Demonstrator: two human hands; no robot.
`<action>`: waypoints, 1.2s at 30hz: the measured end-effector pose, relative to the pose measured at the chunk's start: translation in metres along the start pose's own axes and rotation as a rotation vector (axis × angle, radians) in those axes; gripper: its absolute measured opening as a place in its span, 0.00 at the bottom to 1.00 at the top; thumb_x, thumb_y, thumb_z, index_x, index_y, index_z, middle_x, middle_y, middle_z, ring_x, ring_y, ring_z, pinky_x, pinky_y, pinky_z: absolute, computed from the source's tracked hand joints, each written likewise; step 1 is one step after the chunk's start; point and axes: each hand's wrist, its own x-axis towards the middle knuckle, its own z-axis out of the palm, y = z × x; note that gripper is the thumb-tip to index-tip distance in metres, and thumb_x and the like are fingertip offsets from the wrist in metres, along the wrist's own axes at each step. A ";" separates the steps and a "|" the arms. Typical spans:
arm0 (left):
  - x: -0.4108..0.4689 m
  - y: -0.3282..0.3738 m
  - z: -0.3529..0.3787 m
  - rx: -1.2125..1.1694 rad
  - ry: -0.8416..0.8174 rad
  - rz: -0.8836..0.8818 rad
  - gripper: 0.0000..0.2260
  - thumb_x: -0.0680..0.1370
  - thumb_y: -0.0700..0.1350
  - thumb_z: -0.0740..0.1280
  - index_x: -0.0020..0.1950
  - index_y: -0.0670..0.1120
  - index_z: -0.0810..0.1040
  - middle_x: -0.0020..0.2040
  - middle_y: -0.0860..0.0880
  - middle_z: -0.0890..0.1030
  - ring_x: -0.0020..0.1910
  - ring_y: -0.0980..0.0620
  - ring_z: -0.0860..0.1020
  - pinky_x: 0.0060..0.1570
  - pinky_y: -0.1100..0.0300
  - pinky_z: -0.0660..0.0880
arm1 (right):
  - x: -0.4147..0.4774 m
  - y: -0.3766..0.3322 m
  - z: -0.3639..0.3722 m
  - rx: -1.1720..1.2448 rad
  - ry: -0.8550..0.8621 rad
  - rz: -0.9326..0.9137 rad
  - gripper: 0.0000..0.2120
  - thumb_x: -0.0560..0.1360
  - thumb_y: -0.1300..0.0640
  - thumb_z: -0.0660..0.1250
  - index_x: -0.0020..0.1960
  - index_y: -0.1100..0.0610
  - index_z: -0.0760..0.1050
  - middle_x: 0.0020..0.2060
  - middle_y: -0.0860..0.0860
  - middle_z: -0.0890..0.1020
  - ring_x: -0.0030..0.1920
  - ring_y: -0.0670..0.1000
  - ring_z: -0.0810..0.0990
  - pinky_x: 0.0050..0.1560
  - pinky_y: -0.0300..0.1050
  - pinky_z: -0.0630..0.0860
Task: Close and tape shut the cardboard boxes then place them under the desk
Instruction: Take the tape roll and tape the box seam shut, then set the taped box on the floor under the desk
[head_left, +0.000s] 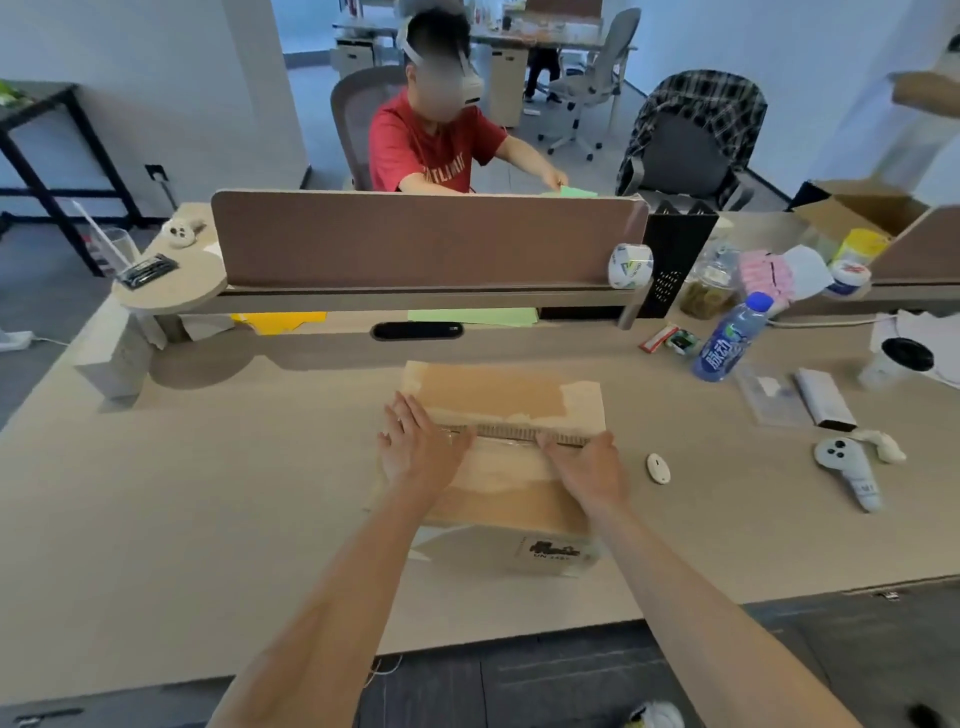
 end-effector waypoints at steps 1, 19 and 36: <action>0.003 -0.004 -0.001 -0.025 0.003 -0.024 0.48 0.74 0.73 0.50 0.78 0.37 0.40 0.79 0.40 0.43 0.77 0.41 0.51 0.70 0.45 0.59 | 0.001 0.001 0.000 0.005 0.009 0.007 0.52 0.66 0.27 0.67 0.72 0.65 0.61 0.66 0.60 0.75 0.65 0.62 0.75 0.59 0.54 0.76; 0.021 -0.051 -0.008 -0.520 -0.134 -0.104 0.25 0.81 0.60 0.55 0.64 0.40 0.70 0.60 0.36 0.76 0.59 0.38 0.75 0.55 0.50 0.71 | 0.004 0.020 -0.004 0.149 0.009 0.002 0.24 0.80 0.40 0.57 0.60 0.59 0.76 0.58 0.56 0.81 0.60 0.59 0.78 0.55 0.50 0.72; -0.019 -0.085 -0.010 -0.692 0.079 -0.518 0.19 0.84 0.51 0.50 0.60 0.41 0.74 0.55 0.36 0.78 0.57 0.38 0.75 0.53 0.51 0.69 | 0.034 -0.038 0.020 0.034 -0.132 -0.268 0.18 0.84 0.56 0.52 0.43 0.63 0.75 0.46 0.64 0.81 0.48 0.62 0.79 0.44 0.50 0.69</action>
